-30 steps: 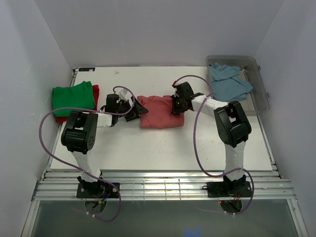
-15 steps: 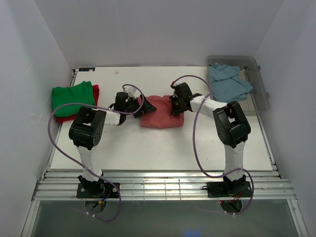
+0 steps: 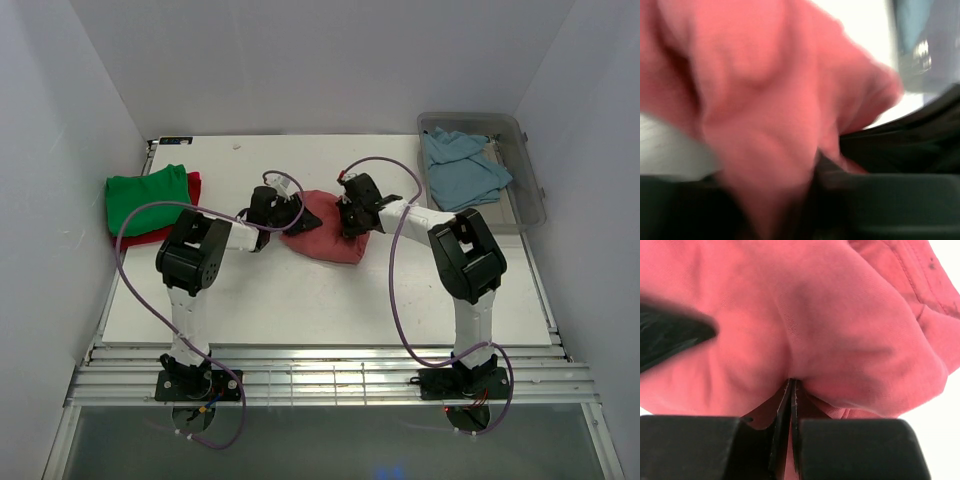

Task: Fold and stack the t-shirts
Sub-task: Fold the tshirt, then neatly place the folded tshirt to the corner

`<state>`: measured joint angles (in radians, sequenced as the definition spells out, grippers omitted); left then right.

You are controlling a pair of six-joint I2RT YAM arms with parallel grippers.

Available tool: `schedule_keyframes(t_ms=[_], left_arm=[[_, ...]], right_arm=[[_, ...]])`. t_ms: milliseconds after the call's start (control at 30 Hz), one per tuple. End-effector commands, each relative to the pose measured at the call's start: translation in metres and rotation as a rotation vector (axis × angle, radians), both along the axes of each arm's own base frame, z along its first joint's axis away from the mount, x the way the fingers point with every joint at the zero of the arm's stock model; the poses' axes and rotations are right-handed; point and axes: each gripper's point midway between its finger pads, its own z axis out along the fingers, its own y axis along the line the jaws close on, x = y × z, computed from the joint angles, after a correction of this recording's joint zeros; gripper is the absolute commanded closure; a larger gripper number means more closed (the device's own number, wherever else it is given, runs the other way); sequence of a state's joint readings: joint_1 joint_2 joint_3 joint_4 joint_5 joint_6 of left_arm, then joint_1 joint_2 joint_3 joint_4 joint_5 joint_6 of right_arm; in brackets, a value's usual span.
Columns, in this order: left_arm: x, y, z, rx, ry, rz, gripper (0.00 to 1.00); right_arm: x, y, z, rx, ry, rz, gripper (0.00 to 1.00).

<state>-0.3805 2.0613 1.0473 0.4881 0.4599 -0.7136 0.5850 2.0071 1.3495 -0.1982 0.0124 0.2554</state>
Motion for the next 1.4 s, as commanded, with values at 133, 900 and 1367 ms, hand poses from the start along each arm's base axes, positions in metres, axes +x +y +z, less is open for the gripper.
schedule_keyframes(t_ms=[133,900,1367], left_arm=[[-0.038,0.010,-0.079,0.147,0.248,0.010,1.00],[0.019,0.231,0.146,0.804,-0.072,0.360,1.00],[0.055,0.370,0.228,0.877,-0.115,0.630,1.00]], right_arm=[[-0.042,0.010,-0.013,-0.002,0.086,0.041,0.91],[-0.082,-0.054,0.126,0.037,-0.188,-0.058,0.49],[-0.122,-0.061,0.106,0.118,-0.131,-0.027,0.49]])
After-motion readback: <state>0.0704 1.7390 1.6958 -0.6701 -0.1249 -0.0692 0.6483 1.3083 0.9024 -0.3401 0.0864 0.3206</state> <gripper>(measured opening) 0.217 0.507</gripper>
